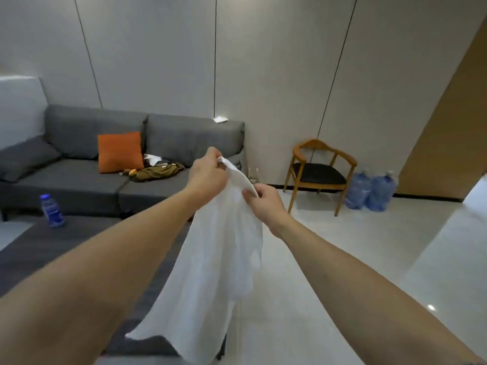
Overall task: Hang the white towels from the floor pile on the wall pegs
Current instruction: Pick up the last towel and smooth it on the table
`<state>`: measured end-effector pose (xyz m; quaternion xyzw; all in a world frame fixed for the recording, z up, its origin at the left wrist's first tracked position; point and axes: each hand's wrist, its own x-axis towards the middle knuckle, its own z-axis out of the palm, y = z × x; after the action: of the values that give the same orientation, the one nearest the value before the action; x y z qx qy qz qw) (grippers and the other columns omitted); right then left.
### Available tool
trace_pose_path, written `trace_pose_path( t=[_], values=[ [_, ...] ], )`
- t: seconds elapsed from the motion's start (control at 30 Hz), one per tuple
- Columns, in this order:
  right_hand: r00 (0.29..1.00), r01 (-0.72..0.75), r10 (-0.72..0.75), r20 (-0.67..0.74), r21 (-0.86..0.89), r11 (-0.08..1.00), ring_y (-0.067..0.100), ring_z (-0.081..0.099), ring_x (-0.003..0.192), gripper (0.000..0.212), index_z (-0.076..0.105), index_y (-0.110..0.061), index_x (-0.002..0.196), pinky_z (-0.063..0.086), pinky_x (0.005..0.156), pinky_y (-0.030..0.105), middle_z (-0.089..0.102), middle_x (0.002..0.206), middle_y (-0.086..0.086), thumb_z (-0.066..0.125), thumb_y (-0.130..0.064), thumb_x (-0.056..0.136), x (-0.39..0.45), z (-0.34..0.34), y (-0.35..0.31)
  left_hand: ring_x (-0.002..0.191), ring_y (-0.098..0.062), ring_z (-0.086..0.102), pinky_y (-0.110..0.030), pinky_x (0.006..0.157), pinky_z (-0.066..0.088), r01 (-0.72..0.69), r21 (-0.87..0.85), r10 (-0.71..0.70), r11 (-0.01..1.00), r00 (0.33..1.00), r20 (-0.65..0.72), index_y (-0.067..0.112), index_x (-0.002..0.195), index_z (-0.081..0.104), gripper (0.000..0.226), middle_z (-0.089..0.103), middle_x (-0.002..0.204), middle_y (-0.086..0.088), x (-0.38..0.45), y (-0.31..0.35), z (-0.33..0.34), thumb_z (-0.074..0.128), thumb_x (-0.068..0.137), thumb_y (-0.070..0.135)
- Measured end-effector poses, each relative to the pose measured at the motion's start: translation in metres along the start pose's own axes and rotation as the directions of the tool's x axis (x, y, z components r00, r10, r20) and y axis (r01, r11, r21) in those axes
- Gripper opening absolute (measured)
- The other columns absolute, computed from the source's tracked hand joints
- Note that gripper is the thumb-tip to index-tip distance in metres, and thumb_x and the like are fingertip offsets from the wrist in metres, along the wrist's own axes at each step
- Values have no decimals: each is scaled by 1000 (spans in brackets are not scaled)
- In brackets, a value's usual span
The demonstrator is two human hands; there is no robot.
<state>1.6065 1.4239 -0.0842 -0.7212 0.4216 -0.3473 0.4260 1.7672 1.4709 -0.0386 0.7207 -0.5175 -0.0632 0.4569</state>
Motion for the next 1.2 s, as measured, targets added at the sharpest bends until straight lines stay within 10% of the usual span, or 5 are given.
trace_pose_path(
  t=[0.17,0.4,0.87,1.07,1.2],
  values=[
    [988,45,-29,-153,101,994,21,53,66,41,64,0,85,43,62,33,57,71,8,55,-38,97,114,-39,-21,78,-17,52,-30,56,39,-1,-100,5,995,999,36,26,95,50,13,54,90,-2,108,9,20,38,93,21],
    [986,164,-165,7,78,983,23,49,66,56,58,12,83,40,64,37,51,72,11,66,-43,91,239,-65,-20,90,-5,61,-26,72,49,-94,-205,105,974,993,45,37,97,60,32,65,97,13,208,2,54,66,75,59],
    [815,468,-389,430,-90,879,1,51,51,30,72,-12,71,41,55,23,59,57,-10,69,-37,87,502,-45,14,80,-17,58,-32,66,47,268,166,-153,949,851,-501,22,88,61,18,64,80,5,333,-73,58,51,91,38],
    [618,532,-448,646,77,843,5,54,53,37,70,-9,69,42,49,18,62,61,0,82,-43,74,531,22,-19,86,-21,58,-32,74,43,500,189,-229,845,659,-717,26,94,66,13,67,89,5,304,-99,6,56,90,33],
    [290,592,-346,892,117,798,13,67,64,32,74,-7,75,54,60,30,73,71,7,90,-33,66,535,81,-56,86,-27,62,-37,79,53,602,135,-264,787,526,-809,23,89,66,7,67,86,-1,273,-110,-44,60,87,26]
  ],
)
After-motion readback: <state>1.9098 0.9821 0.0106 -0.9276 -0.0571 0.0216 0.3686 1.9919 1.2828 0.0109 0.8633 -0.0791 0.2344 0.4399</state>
